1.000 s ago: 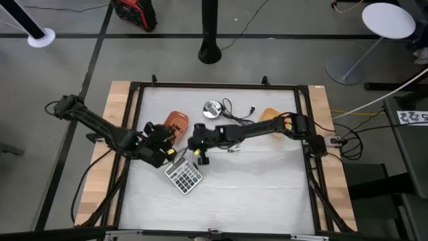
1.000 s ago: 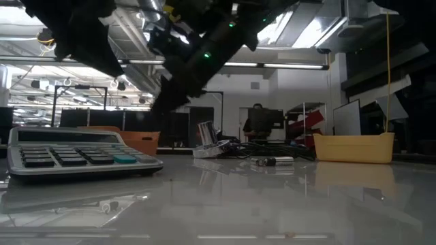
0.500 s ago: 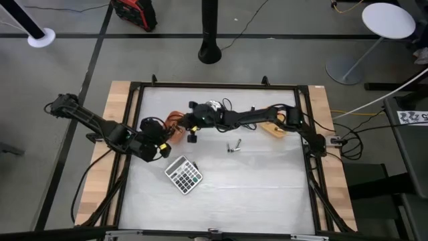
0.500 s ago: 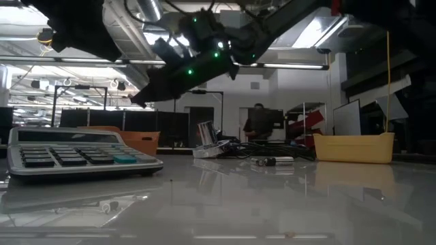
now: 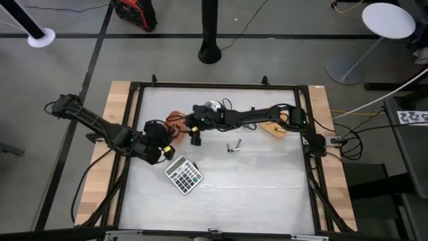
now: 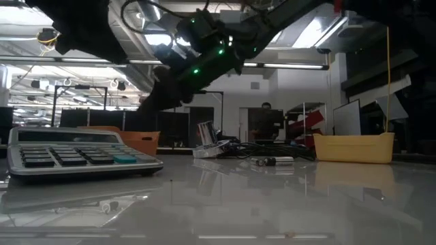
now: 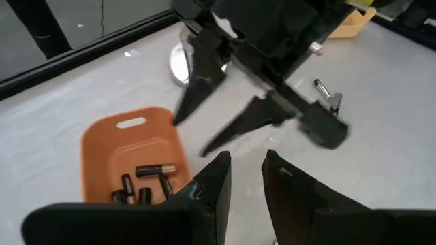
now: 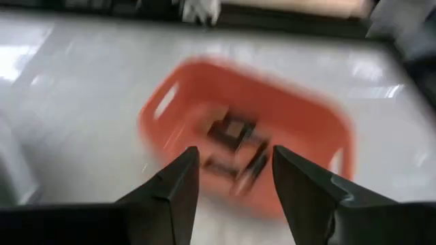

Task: Sort batteries
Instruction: Adjust the silver calculator

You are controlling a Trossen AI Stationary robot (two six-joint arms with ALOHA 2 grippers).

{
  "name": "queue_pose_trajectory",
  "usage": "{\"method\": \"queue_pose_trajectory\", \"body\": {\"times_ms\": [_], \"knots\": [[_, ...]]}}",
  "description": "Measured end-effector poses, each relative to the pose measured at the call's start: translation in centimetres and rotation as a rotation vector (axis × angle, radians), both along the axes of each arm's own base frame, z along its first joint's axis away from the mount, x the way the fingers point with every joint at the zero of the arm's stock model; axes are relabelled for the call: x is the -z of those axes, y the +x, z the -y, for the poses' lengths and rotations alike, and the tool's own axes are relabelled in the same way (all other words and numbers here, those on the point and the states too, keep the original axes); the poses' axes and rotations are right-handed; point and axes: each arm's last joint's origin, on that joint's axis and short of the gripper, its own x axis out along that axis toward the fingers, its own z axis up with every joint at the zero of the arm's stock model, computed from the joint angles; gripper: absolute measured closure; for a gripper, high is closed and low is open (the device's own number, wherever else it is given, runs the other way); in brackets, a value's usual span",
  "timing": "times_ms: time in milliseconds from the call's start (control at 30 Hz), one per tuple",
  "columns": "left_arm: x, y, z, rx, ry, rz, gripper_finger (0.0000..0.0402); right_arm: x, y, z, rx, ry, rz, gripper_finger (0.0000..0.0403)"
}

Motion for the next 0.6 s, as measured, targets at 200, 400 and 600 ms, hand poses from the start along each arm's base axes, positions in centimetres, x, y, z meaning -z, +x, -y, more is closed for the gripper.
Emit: {"method": "queue_pose_trajectory", "body": {"times_ms": [200,400,600], "knots": [[1.5,1.9,1.1,0.05,-0.037,-0.048,0.0325,0.4,-1.9,-3.6,-0.161,0.05,-0.265,0.0222],[3.5,3.7,2.3,0.101,-0.147,-0.102,0.0325,1.8,-3.1,-8.4,-0.337,-0.009,-0.381,0.0222],[5.0,4.5,3.3,0.102,-0.188,-0.126,0.0325,1.9,-3.4,-12.0,-0.475,-0.094,-0.361,0.0221]]}}
